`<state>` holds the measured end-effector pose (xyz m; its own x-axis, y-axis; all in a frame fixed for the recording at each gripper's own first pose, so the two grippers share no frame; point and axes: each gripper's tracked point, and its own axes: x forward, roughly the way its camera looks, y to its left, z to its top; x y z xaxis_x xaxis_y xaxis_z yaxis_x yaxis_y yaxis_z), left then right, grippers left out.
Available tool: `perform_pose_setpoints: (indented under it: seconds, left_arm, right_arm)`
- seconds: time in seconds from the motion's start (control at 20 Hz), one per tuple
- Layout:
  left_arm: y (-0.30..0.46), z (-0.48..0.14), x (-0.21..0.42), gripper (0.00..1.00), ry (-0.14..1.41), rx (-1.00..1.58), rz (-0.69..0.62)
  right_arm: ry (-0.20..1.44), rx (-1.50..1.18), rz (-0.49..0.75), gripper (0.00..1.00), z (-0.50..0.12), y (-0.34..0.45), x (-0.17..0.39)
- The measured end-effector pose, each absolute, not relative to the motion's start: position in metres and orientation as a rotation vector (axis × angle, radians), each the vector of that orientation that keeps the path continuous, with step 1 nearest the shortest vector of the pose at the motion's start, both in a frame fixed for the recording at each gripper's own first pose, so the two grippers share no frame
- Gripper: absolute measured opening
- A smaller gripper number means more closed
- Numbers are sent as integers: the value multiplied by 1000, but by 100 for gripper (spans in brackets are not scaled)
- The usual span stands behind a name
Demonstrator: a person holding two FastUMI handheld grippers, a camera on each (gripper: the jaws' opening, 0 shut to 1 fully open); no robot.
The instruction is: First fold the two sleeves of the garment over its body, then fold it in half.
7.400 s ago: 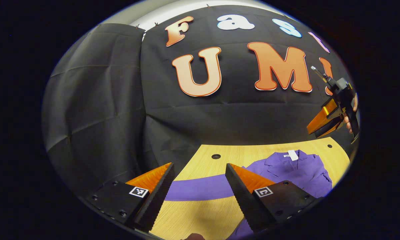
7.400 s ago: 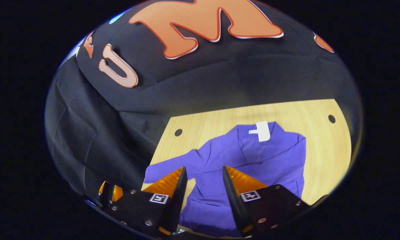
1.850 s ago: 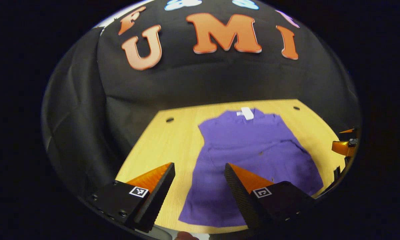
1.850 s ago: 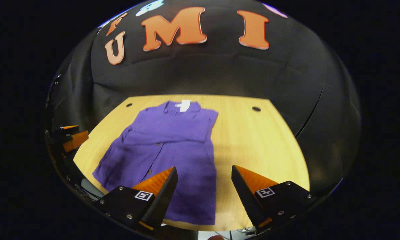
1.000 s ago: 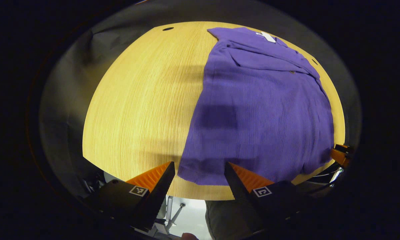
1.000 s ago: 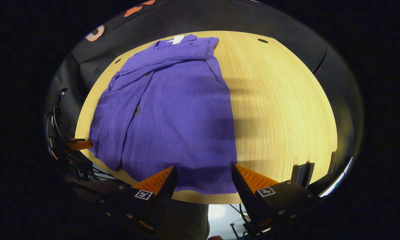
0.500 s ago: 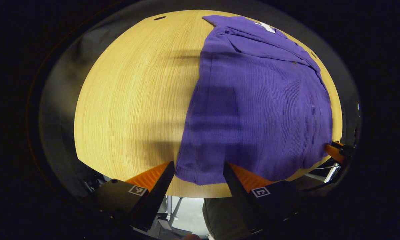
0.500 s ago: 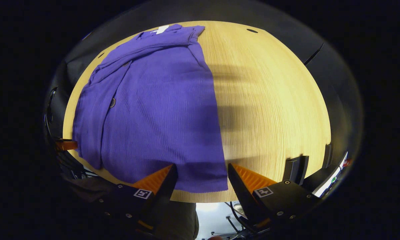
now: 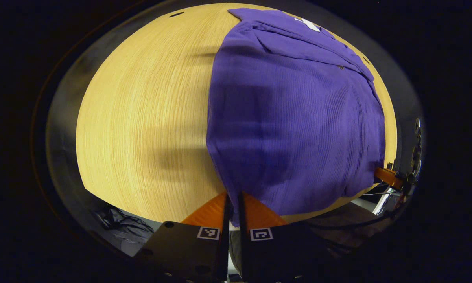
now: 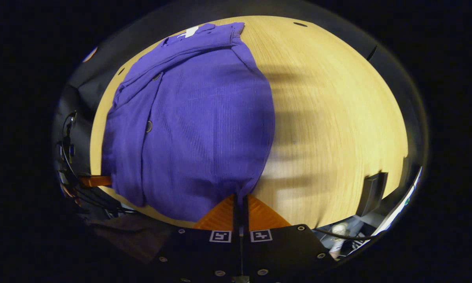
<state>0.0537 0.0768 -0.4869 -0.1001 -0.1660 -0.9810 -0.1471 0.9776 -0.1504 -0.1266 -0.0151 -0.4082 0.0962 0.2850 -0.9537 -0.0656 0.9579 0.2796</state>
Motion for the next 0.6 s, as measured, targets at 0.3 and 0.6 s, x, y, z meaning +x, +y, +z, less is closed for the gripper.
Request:
perform_pose_setpoints:
  seconds: [0.3,0.6]
  left_arm:
    - [71,-415,117,13,1500,-247,-92]
    - [78,-347,218,14,1316,-175,-142]
  right_arm:
    - [1313,275,295,3,-339,-9,-80]
    - [1134,284,376,2,-261,11,1]
